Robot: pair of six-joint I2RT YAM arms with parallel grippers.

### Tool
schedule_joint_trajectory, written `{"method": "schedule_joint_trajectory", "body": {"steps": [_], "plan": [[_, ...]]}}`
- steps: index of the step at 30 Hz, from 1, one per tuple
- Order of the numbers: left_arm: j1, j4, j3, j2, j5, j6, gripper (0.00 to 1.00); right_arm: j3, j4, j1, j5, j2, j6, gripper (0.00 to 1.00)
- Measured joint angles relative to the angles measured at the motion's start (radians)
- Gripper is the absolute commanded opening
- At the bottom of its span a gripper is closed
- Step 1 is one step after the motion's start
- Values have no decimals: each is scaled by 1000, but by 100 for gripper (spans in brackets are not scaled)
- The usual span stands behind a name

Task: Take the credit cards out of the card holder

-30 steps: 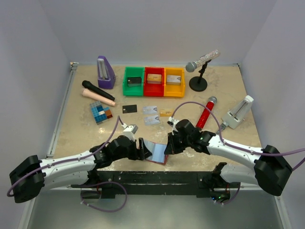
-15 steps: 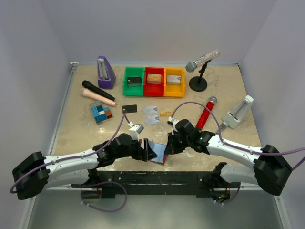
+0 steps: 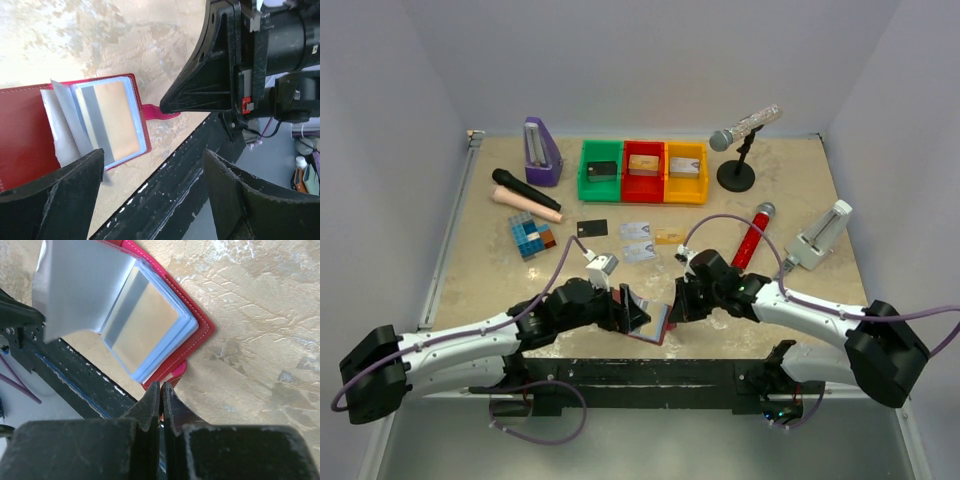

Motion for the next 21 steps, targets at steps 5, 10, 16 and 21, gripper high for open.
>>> {"method": "schedule_joint_trajectory", "body": {"steps": [5, 10, 16, 21], "plan": [[0, -91, -19, -107, -106, -27, 84, 0, 0, -16, 0, 16, -7, 0], [1, -225, -41, -240, -216, -53, 85, 0, -3, -51, 0, 21, -28, 0], [1, -276, 3, -227, -264, -14, 89, 0, -7, -64, -8, -24, -53, 0], [-17, -302, 150, 32, -259, 30, 100, 0, -9, -64, -15, -72, -53, 0]]}}
